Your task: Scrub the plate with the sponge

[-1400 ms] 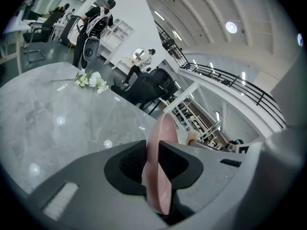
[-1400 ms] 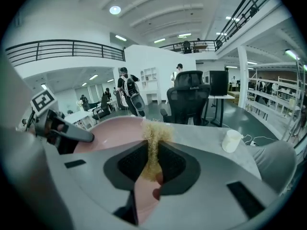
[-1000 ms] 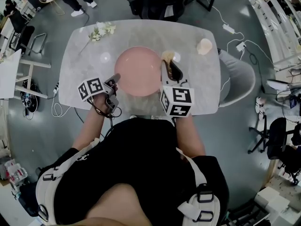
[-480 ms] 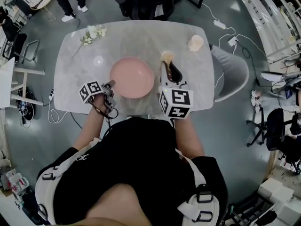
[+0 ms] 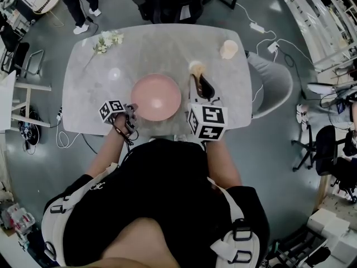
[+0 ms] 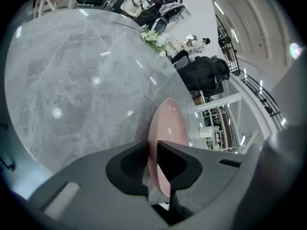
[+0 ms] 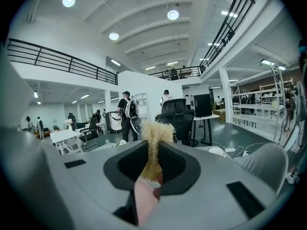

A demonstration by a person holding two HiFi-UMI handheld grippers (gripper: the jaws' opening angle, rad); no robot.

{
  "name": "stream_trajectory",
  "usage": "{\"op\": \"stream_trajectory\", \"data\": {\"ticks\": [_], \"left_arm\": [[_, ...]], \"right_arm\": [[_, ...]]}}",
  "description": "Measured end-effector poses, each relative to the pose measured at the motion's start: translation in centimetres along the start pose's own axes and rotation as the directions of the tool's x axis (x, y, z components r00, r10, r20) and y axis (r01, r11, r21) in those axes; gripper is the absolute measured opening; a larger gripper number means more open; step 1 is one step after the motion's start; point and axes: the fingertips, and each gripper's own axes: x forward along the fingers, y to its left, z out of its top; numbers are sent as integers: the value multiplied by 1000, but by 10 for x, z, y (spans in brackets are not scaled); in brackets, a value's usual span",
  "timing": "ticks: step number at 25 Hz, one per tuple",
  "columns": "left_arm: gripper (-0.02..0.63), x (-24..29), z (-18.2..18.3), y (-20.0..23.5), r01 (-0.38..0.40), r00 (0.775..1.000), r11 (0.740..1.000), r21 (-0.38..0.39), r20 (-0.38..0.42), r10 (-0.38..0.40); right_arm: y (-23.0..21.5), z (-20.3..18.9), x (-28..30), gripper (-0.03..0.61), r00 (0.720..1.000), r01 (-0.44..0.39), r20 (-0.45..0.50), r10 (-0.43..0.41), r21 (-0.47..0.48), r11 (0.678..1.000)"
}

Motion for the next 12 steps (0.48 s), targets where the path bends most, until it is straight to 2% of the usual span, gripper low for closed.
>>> {"op": "stream_trajectory", "data": {"ticks": [3, 6, 10, 12], "left_arm": [[51, 3, -15, 16, -93, 994, 991, 92, -55, 98], [51, 1, -20, 28, -177, 981, 970, 167, -49, 187], [51, -11, -8, 23, -221, 975, 942, 253, 27, 221], [51, -26, 9, 15, -276, 961, 909, 313, 120, 250]], "right_arm": [[3, -1, 0, 63, 1000, -9, -3, 9, -3, 1000], [6, -2, 1, 63, 1000, -21, -11, 21, -8, 1000], [12, -4, 3, 63, 999, -36, -19, 36, -12, 999], [15, -5, 3, 63, 999, -44, -20, 44, -12, 999]]}}
